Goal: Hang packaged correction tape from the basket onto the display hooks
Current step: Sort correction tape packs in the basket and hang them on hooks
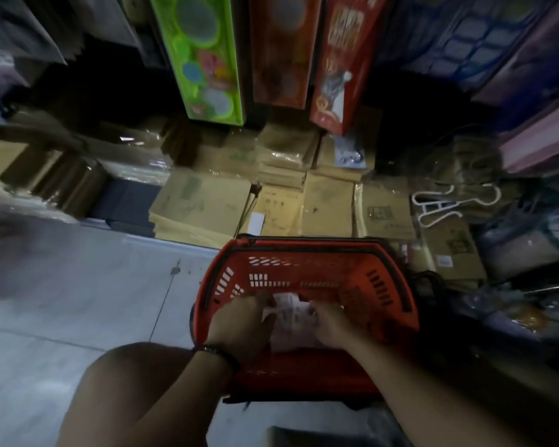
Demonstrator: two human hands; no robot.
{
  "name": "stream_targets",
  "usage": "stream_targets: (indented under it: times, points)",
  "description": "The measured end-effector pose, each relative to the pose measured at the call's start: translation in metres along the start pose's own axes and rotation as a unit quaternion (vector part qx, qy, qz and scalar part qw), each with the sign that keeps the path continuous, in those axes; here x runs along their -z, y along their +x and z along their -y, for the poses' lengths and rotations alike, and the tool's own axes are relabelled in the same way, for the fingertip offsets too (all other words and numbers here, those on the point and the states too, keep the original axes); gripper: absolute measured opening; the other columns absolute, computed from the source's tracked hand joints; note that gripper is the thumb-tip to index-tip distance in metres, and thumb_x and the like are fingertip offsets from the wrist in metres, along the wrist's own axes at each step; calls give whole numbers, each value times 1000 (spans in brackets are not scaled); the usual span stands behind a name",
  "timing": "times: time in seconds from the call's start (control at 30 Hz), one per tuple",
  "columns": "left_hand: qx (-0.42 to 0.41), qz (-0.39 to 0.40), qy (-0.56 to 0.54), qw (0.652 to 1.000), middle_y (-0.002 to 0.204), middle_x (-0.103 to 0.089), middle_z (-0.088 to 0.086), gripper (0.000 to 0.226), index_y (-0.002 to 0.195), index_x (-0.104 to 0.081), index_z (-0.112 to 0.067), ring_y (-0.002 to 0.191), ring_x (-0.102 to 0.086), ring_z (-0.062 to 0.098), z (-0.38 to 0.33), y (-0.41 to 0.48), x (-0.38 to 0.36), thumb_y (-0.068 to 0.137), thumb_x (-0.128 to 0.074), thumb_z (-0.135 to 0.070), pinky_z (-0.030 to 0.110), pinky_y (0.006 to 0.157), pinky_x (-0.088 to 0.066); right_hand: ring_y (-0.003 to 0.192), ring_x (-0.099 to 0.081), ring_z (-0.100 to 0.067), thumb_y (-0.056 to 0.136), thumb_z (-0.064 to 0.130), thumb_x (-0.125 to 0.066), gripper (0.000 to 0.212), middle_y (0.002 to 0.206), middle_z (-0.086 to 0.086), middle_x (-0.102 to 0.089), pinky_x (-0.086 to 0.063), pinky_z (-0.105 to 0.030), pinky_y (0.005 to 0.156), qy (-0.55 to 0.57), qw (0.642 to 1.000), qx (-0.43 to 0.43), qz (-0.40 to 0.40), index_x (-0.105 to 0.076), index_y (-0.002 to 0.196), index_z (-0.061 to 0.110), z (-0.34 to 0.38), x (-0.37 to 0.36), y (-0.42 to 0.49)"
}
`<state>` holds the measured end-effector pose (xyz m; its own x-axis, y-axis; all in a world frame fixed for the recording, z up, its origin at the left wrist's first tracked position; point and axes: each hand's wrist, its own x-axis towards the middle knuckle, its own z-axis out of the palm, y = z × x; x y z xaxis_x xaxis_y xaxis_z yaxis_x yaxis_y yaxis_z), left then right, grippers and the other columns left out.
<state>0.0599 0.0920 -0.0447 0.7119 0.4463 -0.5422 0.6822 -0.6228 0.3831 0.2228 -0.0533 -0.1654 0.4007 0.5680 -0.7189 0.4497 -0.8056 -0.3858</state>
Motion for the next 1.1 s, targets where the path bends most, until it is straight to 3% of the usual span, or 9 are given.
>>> stream_targets:
  times: [0.13,0.2,0.3,0.47,0.6,0.67,0.73,0.87,1.1]
  points:
    - [3,83,10,996,146,-58,1,46,147,-47,-30,124,-65,26,3,22,-26,104,-56,-41,45,101,-57,63,-69,-4,102,5,-47,22,76,3,-67,-52,-17,57,77,997,14,-11,-66,96,16,-13,-25,44]
    - [-7,109,16,994,142,-62,0,40,144,-48,-30,122,-67,24,2,29,-30,106,-52,-42,45,101,-58,85,-68,2,97,27,-67,21,96,13,-63,-48,-7,70,-19,1000,20,-10,-57,116,26,-37,-41,76]
    - [-2,131,57,990,138,-64,-1,36,142,-45,-31,120,-68,24,5,35,-32,107,-49,-40,46,97,-60,121,-61,-15,58,67,-76,92,131,11,-59,-56,-38,95,-48,999,-18,9,-50,136,27,-67,-68,125]
    - [-8,126,56,990,155,-48,-4,48,152,-37,-31,132,-63,25,3,42,-35,107,-51,-38,43,102,-59,149,-36,-27,100,48,-32,58,165,-2,-33,-32,-49,120,-34,998,-34,-32,-34,155,29,-72,-80,157]
    - [2,128,45,991,152,-52,-5,47,150,-35,-34,128,-65,24,3,50,-31,106,-52,-41,45,99,-60,150,-32,-27,105,32,-38,49,164,-3,-34,-28,-43,121,-147,988,21,-28,-37,154,29,-73,-78,170]
    - [23,125,35,991,142,-60,-6,43,147,-39,-35,123,-68,22,5,53,-24,106,-50,-45,45,96,-61,158,-11,-24,107,53,-28,54,173,6,-9,-11,-46,126,-149,988,16,-25,-26,160,41,-74,-81,173]
    - [42,123,33,991,135,-64,-6,41,144,-42,-35,118,-70,21,8,55,-19,106,-49,-49,45,94,-61,160,4,-31,110,45,-28,57,173,6,3,-2,-55,127,-127,992,-13,-4,-11,164,37,-68,-79,172]
    - [60,143,40,987,133,-65,-4,40,144,-43,-31,118,-71,21,9,55,-17,108,-50,-48,42,93,-62,155,-7,-45,104,30,-48,67,170,-12,-15,-10,-63,123,-163,986,-44,2,-18,163,29,-62,-79,162]
    - [87,151,26,984,116,-71,-4,32,131,-53,-29,102,-74,21,10,58,-23,106,-50,-48,46,88,-63,115,-58,-24,102,49,-48,36,137,0,-62,-42,-37,108,-127,991,35,1,-67,121,25,-69,-81,133]
